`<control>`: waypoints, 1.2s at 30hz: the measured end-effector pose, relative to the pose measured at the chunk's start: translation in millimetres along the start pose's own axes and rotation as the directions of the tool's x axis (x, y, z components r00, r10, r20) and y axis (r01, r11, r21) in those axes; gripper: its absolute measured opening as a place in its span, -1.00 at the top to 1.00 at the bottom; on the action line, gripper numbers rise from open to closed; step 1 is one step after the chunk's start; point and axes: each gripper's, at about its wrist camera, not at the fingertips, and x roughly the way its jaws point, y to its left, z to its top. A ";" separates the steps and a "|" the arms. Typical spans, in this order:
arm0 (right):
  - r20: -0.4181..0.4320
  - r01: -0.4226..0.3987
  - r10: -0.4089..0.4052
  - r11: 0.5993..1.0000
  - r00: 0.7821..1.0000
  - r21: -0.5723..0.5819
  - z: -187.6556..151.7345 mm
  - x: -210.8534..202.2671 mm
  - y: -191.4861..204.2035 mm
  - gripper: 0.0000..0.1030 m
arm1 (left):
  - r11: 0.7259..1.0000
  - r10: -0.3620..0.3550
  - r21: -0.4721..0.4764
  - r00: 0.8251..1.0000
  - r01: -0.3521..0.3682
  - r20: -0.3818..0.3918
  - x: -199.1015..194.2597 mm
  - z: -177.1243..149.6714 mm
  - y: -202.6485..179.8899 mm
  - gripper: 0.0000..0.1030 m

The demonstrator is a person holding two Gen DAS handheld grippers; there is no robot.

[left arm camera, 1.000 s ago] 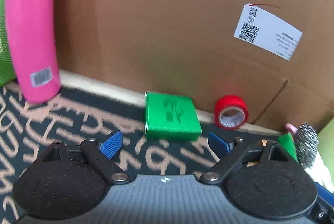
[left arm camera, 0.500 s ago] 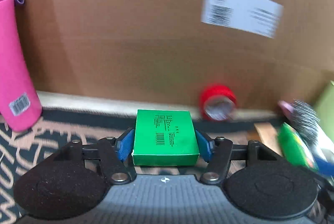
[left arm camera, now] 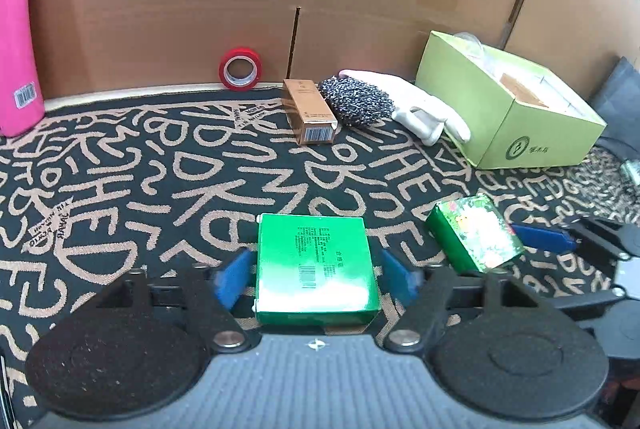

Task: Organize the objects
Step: 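Grasp the green box with the left tool while the right tool grasps the green-red snack box, then carry the green box and snack box into the lime-green box and release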

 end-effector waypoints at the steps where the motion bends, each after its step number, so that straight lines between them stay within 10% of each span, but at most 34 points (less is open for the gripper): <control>1: 0.004 -0.001 0.001 1.000 1.000 0.009 0.3 -1.1 -0.3 -0.41 | 1.000 0.021 0.010 1.000 -0.021 -0.001 -0.1 -1.9 -2.2 -0.53; 9: 0.009 -0.010 0.010 0.998 1.000 0.059 8.1 17.6 -0.1 -0.58 | 0.994 0.084 0.067 0.996 -0.084 0.002 8.9 3.4 1.8 -0.44; 15: 0.010 -0.027 0.026 0.997 1.000 0.077 4.8 17.1 -6.2 -0.23 | 0.990 0.087 0.113 0.996 -0.087 0.008 10.5 2.9 -8.9 -0.25; 26: 0.170 0.056 -0.074 0.993 0.983 0.108 13.9 -48.7 -56.4 -0.22 | 0.981 -0.154 0.123 0.987 0.147 0.051 -4.4 45.2 -57.8 -0.25; 36: 0.265 0.305 -0.339 0.939 0.903 0.161 46.8 -82.1 -146.5 -0.22 | 0.931 -0.334 0.201 0.933 0.306 0.130 2.4 139.3 -148.8 -0.25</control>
